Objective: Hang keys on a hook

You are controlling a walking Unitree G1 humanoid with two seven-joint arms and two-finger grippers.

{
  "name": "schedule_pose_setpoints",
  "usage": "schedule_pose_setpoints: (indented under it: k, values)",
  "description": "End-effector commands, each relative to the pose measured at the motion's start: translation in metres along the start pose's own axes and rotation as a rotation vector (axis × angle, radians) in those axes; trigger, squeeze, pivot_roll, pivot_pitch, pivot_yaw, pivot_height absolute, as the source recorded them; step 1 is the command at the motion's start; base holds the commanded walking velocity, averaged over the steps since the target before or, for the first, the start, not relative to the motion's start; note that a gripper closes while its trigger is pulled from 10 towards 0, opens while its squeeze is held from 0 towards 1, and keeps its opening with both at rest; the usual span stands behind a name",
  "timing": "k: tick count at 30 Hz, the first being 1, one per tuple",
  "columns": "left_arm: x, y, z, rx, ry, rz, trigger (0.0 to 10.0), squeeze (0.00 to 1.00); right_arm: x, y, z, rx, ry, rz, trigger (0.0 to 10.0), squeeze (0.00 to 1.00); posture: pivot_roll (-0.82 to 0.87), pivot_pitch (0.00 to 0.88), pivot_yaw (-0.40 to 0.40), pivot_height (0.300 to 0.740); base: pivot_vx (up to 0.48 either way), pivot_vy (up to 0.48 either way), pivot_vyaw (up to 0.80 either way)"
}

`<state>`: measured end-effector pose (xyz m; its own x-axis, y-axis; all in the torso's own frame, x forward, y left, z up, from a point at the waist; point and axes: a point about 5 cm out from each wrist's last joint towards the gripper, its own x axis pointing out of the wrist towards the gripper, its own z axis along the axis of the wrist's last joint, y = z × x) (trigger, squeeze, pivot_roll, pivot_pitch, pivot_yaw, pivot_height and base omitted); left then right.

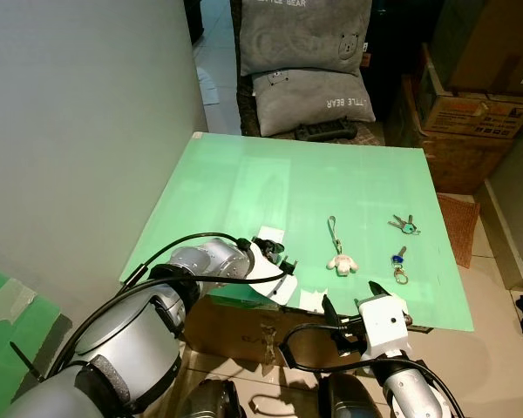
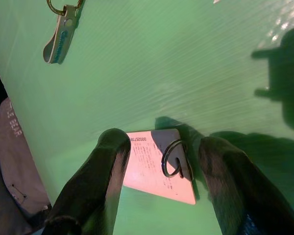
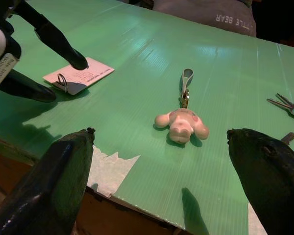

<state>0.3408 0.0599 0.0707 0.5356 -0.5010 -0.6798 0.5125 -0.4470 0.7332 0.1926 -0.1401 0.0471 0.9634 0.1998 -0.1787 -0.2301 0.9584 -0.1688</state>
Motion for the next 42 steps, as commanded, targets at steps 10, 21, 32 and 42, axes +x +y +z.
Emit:
schedule_pose_setpoints:
  k: [10,21,32,42]
  values:
    - [0.003,0.0032,0.0017,-0.1,0.028,-0.016,4.1,0.0,-0.0017,0.0041,-0.0031,0.009,0.005,0.005,10.0,0.0,-0.2,0.101,0.101,0.682,0.0,0.0,0.0]
    - [0.0039,0.0008,-0.0025,-0.169,0.084,-0.035,3.5,0.0,-0.0026,0.0044,-0.0035,0.009,0.008,0.006,10.0,0.0,-0.2,0.102,0.1,0.682,0.0,0.0,0.0]
    - [0.0044,-0.0031,-0.0033,-0.178,0.101,-0.058,2.5,0.0,-0.0037,0.0051,-0.0042,0.01,0.013,0.009,10.0,0.0,-0.2,0.106,0.1,0.682,0.0,0.0,0.0]
    - [0.003,-0.0034,-0.0047,-0.194,0.088,-0.057,0.0,0.0,-0.0035,0.004,-0.0044,0.007,0.014,0.006,10.0,0.0,-0.2,0.102,0.099,0.682,0.0,0.0,0.0]
